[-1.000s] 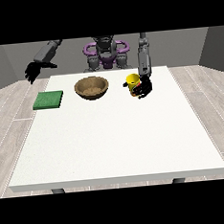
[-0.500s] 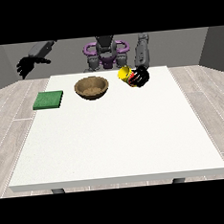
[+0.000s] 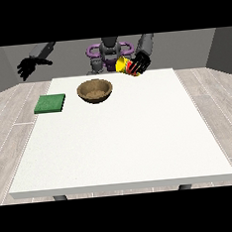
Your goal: Pick the cup and pour the ball into the bowl, then pick the bowl and place it on the pad
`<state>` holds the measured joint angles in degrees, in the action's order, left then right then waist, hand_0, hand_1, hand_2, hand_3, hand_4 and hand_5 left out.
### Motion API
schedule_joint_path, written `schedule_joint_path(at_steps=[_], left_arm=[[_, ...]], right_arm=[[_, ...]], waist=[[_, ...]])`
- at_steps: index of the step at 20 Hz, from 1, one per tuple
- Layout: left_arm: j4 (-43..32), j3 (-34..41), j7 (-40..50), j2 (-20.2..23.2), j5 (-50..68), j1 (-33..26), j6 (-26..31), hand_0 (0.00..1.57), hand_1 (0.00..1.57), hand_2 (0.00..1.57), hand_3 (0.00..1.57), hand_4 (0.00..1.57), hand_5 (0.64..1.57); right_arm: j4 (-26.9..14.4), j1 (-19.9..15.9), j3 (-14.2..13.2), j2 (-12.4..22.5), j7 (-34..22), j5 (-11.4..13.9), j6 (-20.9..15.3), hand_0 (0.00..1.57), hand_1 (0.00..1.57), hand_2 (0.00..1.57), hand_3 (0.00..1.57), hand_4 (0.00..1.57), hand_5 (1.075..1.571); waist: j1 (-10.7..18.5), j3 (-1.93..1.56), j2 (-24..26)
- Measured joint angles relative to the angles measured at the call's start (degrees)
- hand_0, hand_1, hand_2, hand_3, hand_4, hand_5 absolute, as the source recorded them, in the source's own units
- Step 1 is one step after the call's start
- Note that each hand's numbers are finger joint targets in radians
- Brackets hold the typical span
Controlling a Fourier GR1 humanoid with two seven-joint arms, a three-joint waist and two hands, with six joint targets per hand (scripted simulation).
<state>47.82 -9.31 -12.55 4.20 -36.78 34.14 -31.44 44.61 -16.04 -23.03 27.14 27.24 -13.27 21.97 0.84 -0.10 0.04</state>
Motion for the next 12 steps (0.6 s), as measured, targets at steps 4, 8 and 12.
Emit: schedule_joint_path(at_steps=[4, 8, 12], left_arm=[[1.25, -2.64, 6.63, -0.64, -5.81, 1.54, 0.66, 1.36, 1.36, 1.57, 1.57, 1.07, 1.568], [2.07, -6.13, 12.28, -1.52, -12.74, 2.8, 1.1, 1.2, 1.2, 1.57, 1.57, 0.98, 1.569], [2.31, -10.24, 18.7, -2.71, -19.23, 4.49, 1.82, 0.82, 0.82, 1.57, 1.56, 0.88, 1.571]], right_arm=[[-2.21, 0.04, -0.29, 0.44, 0.53, 0.08, 0.11, 0.0, 0.0, 0.0, 0.0, 0.0, 1.553], [-4.69, 0.51, -0.71, 1.05, 2.65, 0.34, 0.75, 0.0, 0.0, 0.0, 0.0, 0.0, 1.55], [-6.05, -0.04, -0.31, 1.31, 3.32, 0.9, 1.07, 0.0, 0.0, 0.0, 0.0, 0.0, 1.548]], waist=[[0.99, 0.04, 1.09], [1.88, 0.02, 1.44], [1.09, 0.02, 1.47]])
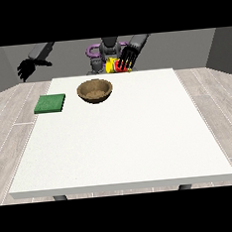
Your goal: Pick the cup and pour the ball into the bowl, then pick the bowl and place it on the pad
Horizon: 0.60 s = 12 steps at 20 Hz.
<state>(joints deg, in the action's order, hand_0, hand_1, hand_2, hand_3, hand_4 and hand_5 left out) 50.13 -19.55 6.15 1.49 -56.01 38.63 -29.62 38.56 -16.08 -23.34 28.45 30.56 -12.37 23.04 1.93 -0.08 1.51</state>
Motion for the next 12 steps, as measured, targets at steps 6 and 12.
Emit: schedule_joint_path(at_steps=[6, 12], left_arm=[[1.25, -8.04, 10.9, -1.15, -7.95, 2.0, 1.91, 0.54, 0.54, 1.57, 1.57, 0.9, 1.571], [2.62, -13.42, 14.92, -1.41, -15.01, 4.62, 5.42, 0.3, 0.3, 1.57, 1.57, 0.9, 1.57]], right_arm=[[-0.89, -3.96, 1.45, -0.79, -1.74, 1.16, -1.88, 0.0, 0.0, 0.0, 0.16, 0.0, 1.533], [-1.73, -8.48, 1.83, -0.43, -3.96, 1.74, -4.42, 0.0, 0.0, 0.0, 0.22, 0.0, 1.533]], waist=[[-1.16, 0.03, -0.24], [-0.22, 0.05, -1.79]])
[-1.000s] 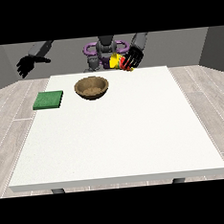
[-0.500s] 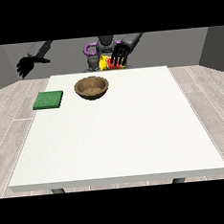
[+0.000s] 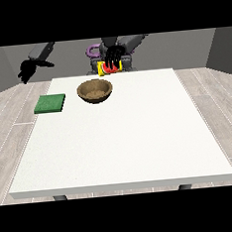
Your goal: Pick the cup and pour the ball into the bowl, then pick the bowl and place it on the pad
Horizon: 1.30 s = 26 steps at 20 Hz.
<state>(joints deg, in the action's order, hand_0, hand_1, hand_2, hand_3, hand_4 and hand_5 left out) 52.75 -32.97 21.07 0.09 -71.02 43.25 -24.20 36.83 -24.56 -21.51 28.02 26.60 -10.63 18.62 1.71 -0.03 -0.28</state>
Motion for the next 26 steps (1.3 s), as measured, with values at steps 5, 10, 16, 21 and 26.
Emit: schedule_joint_path(at_steps=[5, 10, 16, 21, 26], left_arm=[[1.52, -4.85, 4.16, -0.06, -4.78, 0.7, 3.44, 0.0, 0.0, 1.57, 1.57, 0.91, 1.547], [0.57, -8.64, 4.71, -0.08, -8.23, 1.66, 8.09, 0.0, 0.0, 1.57, 1.57, 1.24, 1.4], [0.18, -11.14, 2.67, 0.39, -12.54, 6.74, 16.72, 0.97, 0.97, 1.57, 1.57, 1.21, 1.419], [0.57, -12.27, -0.24, 1.0, -16.64, 10.73, 22.65, 1.56, 1.56, 1.57, 1.57, 1.19, 1.467], [1.46, -10.09, -1.83, 0.57, -19.38, 12.47, 25.71, 1.51, 1.51, 1.57, 1.57, 1.21, 1.459]], right_arm=[[-0.34, -2.54, 0.72, -0.83, -0.26, 0.02, 0.14, 0.0, 0.0, 0.0, 0.25, 0.0, 1.525], [0.03, -4.99, 1.2, -1.89, -0.96, -0.27, -0.18, 0.0, 0.0, 0.0, 0.19, 0.0, 1.521], [-1.18, -5.7, 1.04, -1.01, -1.36, -0.7, 1.27, 0.0, 0.0, 0.0, 0.12, 0.0, 1.518], [-2.3, -4.6, 1.14, -1.42, -0.99, -0.32, 0.38, 0.0, 0.0, 0.0, 0.17, 0.0, 1.516], [-2.04, -4.66, 1.24, -1.31, -1.21, -0.74, 0.94, 0.0, 0.0, 0.0, 0.0, 0.2, 1.546]], waist=[[-1.54, 0.0, -1.39], [-3.34, 0.0, -2.82], [-3.8, -0.01, -2.87], [-2.69, -0.03, -1.03], [-2.97, 0.01, -1.1]])
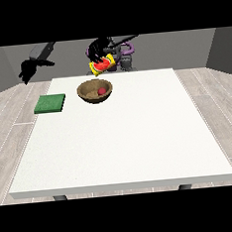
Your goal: Pick the cup and pour the ball into the bowl, then pick the bowl and place it on the pad
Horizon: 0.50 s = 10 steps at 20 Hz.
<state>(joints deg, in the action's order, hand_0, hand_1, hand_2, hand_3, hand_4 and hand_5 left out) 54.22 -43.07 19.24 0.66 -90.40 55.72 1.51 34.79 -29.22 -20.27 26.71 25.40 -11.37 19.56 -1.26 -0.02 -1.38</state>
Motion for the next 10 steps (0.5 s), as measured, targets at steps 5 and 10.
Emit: schedule_joint_path(at_steps=[5, 10], left_arm=[[4.21, 3.09, -1.26, 0.17, 1.8, -3.39, -2.37, 0.0, 0.0, 1.57, 1.57, 1.27, 1.452], [9.45, 13.93, -1.99, 2.8, 11.47, -8.7, -10.65, 0.28, 0.28, 1.57, 1.57, 1.0, 1.571]], right_arm=[[-1.56, 2.15, -0.22, -1.29, 0.27, -0.55, 0.35, 0.0, 0.0, 0.0, 0.0, 0.46, 1.556], [-1.33, 3.45, -0.51, -2.14, -0.91, -1.04, -0.84, 0.0, 0.0, 0.0, 0.0, 0.47, 1.558]], waist=[[2.84, 0.04, -0.4], [6.63, 0.21, 0.53]])
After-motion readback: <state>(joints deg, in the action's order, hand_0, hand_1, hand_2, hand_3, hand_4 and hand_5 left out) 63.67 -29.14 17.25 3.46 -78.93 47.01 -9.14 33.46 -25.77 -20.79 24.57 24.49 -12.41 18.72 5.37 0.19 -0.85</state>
